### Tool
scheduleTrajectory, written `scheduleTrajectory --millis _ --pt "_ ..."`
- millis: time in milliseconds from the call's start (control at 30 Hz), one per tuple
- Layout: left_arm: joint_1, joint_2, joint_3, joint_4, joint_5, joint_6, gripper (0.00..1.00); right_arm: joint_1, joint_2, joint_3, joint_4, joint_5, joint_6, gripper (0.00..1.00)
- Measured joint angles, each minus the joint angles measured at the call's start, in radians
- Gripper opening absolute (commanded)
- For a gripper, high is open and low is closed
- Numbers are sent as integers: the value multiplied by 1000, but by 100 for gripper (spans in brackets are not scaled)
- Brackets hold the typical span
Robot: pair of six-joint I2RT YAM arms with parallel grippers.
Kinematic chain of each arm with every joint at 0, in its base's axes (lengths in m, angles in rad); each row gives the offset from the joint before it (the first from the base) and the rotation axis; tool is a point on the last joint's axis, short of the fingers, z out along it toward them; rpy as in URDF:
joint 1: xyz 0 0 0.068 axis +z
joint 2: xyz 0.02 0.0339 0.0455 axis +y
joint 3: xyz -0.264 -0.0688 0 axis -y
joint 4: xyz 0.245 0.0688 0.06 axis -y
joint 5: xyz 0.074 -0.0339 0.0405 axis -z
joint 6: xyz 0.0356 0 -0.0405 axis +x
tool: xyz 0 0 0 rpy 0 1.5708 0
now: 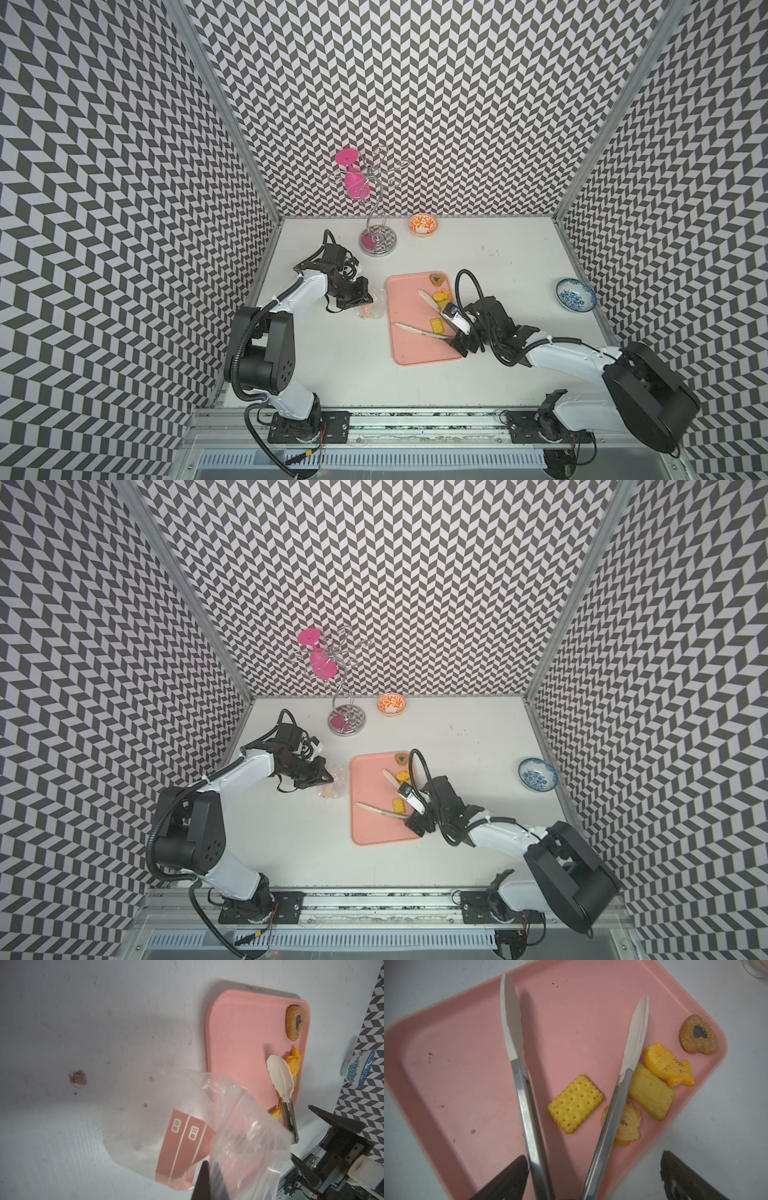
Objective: Put the cookies into a resealable bag to prevent moisture
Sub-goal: Pick up the clamp from the tray.
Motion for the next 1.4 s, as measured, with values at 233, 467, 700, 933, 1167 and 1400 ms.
scheduleTrajectory --millis 233,467,700,933,1167,1400 --pt "3 0 -3 -1 -1 13 3 13 84 55 0 -20 -34 90" --pt "5 0 -18 -1 -1 17 3 15 164 130 -54 -61 -55 78" --pt "5 0 -23 -2 -3 18 3 15 151 132 -68 -60 -37 63" --pt "5 0 -23 -4 -7 21 3 -3 60 108 -69 -55 4 57" --pt "5 0 -23 -13 -12 29 3 -42 -56 123 -135 -65 39 55" --pt "5 0 -21 -16 -16 39 3 -47 -134 200 -394 -46 36 52"
